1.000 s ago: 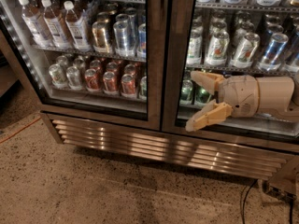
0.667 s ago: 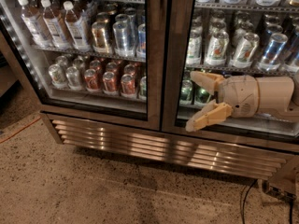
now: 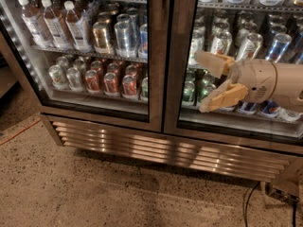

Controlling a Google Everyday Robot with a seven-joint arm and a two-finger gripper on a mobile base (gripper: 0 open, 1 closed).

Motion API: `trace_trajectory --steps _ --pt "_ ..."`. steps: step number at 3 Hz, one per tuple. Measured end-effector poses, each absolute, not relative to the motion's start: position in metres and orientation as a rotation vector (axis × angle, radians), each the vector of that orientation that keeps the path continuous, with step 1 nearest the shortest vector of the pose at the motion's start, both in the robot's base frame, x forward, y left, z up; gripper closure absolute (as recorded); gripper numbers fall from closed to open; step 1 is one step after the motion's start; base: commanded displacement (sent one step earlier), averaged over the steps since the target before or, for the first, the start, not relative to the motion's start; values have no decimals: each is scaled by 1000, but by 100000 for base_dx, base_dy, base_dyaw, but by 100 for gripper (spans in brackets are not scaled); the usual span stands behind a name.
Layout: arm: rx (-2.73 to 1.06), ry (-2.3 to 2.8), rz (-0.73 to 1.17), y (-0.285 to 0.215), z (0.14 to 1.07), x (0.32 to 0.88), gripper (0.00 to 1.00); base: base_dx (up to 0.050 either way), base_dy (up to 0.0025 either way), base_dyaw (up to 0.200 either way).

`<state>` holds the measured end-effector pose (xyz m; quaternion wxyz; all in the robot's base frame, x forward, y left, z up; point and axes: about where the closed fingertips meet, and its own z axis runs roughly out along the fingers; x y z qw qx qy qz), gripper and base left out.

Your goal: Open right fridge door

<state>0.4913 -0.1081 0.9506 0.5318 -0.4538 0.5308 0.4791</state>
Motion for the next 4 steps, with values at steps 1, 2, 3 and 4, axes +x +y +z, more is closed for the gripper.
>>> trace_trajectory --steps 1,2,3,4 --pt "-1083 1266 1143 -108 951 491 0 0 0 0" --pt "-1092 1289 1119 -106 948 497 0 0 0 0" --pt "-1180 1219 951 -101 972 490 0 0 0 0" --pt "-1222 1163 902 -98 973 490 0 0 0 0"
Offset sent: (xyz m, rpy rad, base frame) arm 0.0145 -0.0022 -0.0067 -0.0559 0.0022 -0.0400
